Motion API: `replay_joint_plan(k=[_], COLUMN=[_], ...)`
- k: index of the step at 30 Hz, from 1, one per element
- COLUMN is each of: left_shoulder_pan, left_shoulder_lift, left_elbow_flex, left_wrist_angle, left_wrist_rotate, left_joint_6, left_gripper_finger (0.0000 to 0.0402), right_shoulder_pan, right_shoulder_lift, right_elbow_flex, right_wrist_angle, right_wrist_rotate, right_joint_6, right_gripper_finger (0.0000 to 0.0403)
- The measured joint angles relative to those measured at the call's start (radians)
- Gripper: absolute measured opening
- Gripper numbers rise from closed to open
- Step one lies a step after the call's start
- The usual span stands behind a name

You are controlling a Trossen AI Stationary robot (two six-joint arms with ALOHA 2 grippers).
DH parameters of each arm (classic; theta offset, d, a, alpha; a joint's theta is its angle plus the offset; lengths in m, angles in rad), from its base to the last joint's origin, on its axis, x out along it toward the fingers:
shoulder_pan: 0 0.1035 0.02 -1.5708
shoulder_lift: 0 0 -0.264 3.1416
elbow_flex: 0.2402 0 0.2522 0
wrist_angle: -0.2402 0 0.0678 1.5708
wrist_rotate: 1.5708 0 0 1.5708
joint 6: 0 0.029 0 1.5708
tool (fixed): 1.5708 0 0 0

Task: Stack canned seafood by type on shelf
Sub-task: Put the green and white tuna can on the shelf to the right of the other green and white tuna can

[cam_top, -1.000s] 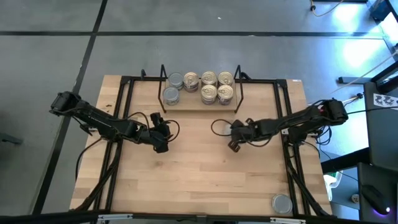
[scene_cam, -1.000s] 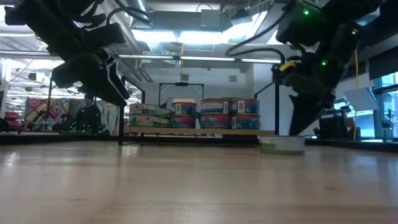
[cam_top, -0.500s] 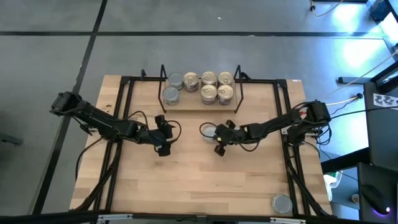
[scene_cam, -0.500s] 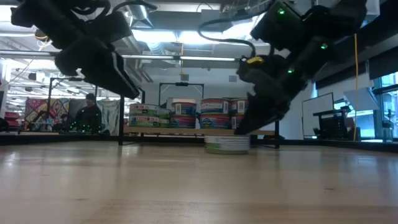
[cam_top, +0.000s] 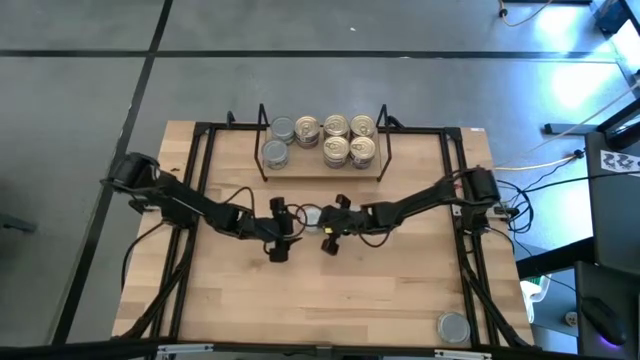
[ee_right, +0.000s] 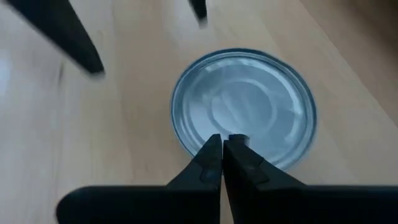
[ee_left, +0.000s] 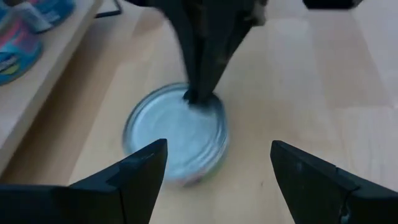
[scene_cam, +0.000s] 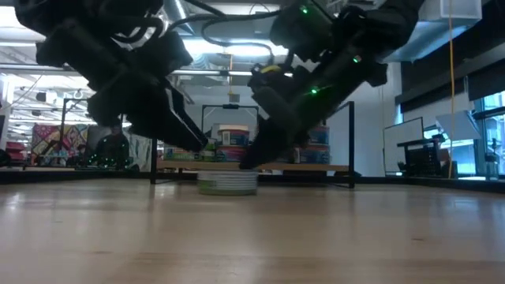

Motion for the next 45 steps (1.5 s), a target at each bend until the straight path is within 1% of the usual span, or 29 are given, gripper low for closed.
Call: replay_joint_plan(k=[3, 7, 9, 12, 15, 17, 22, 24, 27, 29, 32, 34, 37, 40, 43, 45], left_shoulder_pan=[0.003, 0.019, 0.040, 0.088, 0.137, 0.160, 0.198, 0.213, 0.230, 0.237, 0.249, 0.258, 0.269, 0.286, 0.304, 0.316], left_shoulder_lift=[0.023, 0.015, 0.014, 0.014, 0.014, 0.015, 0.021, 0.021, 0.021, 0.021, 0.021, 0.022, 0.029, 0.054, 0.079, 0.094], left_elbow_flex=[0.014, 0.026, 0.028, 0.026, -0.003, -0.018, -0.059, -0.078, -0.101, -0.115, -0.131, -0.132, -0.132, -0.132, -0.132, -0.130], left_wrist_angle=[0.004, 0.011, 0.014, 0.004, 0.040, 0.070, 0.121, 0.161, 0.204, 0.233, 0.267, 0.266, 0.270, 0.276, 0.296, 0.309], left_wrist_rotate=[0.006, 0.029, 0.075, 0.174, 0.273, 0.321, 0.340, 0.340, 0.347, 0.370, 0.416, 0.426, 0.427, 0.427, 0.437, 0.463], left_joint_6=[0.020, 0.035, 0.048, 0.065, 0.071, 0.078, 0.114, 0.121, 0.129, 0.142, 0.148, 0.150, 0.169, 0.192, 0.193, 0.197], left_gripper_finger=[0.0285, 0.0284, 0.0276, 0.0254, 0.0229, 0.0216, 0.0196, 0.0193, 0.0192, 0.0192, 0.0192, 0.0192, 0.0192, 0.0192, 0.0191, 0.0191], right_shoulder_pan=[0.000, 0.000, 0.000, 0.000, -0.001, -0.001, -0.001, -0.001, -0.001, -0.001, -0.001, -0.001, 0.000, 0.000, 0.000, 0.000], right_shoulder_lift=[-0.005, -0.037, -0.049, -0.084, -0.096, -0.095, -0.095, -0.096, -0.097, -0.090, -0.080, -0.073, -0.059, -0.044, -0.038, -0.030], right_elbow_flex=[0.037, 0.077, 0.079, 0.080, 0.083, 0.081, 0.082, 0.082, 0.083, 0.083, 0.083, 0.084, 0.085, 0.083, 0.083, 0.084], right_wrist_angle=[0.005, -0.016, -0.037, -0.076, -0.112, -0.127, -0.111, -0.073, -0.069, -0.070, -0.063, -0.046, -0.003, -0.005, -0.018, -0.003], right_wrist_rotate=[-0.008, -0.006, -0.004, 0.004, 0.007, 0.007, 0.008, 0.010, 0.010, 0.008, -0.017, -0.017, -0.017, -0.016, -0.016, -0.017], right_joint_6=[-0.029, -0.067, -0.082, -0.119, -0.132, -0.128, -0.128, -0.127, -0.155, -0.173, -0.178, -0.178, -0.179, -0.179, -0.179, -0.179], right_gripper_finger=[0.0014, 0.0014, 0.0014, 0.0014, 0.0014, 0.0014, 0.0014, 0.0014, 0.0015, 0.0023, 0.0060, 0.0102, 0.0175, 0.0243, 0.0294, 0.0320])
